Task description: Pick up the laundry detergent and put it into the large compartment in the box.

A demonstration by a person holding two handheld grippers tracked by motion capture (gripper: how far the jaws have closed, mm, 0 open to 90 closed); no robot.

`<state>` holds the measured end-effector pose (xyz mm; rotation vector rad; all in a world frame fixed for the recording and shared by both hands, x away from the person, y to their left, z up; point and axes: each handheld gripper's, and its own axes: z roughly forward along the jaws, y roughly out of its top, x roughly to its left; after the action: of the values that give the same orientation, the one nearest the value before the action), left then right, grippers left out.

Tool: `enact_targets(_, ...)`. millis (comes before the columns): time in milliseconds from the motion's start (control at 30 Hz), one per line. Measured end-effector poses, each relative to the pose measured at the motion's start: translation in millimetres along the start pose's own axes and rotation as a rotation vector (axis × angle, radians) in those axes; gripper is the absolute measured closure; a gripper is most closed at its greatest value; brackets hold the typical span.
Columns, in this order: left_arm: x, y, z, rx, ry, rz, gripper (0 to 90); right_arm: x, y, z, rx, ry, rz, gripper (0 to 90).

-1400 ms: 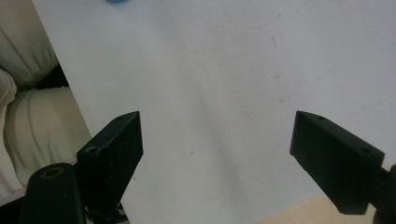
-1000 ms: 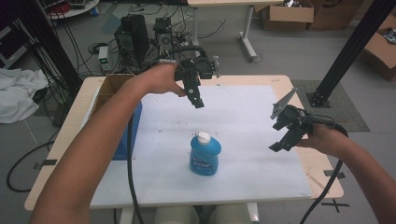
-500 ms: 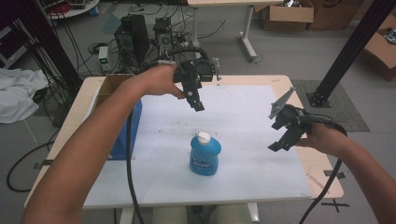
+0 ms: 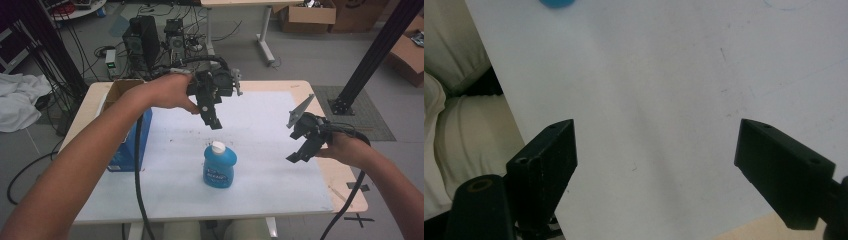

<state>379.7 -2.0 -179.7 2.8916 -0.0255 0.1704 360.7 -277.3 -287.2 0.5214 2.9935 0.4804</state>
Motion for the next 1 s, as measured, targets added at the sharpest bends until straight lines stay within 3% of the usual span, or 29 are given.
enact_targets(300, -15.8, 7.7, 0.4, 0.005, -0.029, 0.051, 19.2, 1.1, -1.5, 0.0, 0.000, 0.002, 0.007, 17.2)
enact_targets(400, -23.1, 11.3, 1.9, 0.001, -0.047, 0.089, 19.2, 1.4, -0.8, -0.2, 0.000, 0.000, -0.002, 17.3)
enact_targets(500, -26.1, 12.7, 3.0, -0.003, -0.063, 0.095, 19.2, 2.0, -0.3, -0.5, -0.001, -0.002, 0.001, 17.3)
enact_targets(733, -36.4, 18.1, 13.2, 0.022, -0.088, 0.151, 19.2, 3.0, -0.2, -0.9, -0.003, -0.002, 0.002, 17.4)
enact_targets(1000, -40.2, 19.4, 26.9, 0.047, -0.099, 0.171, 19.2, 3.5, -1.0, -1.8, -0.004, -0.005, 0.005, 17.4)
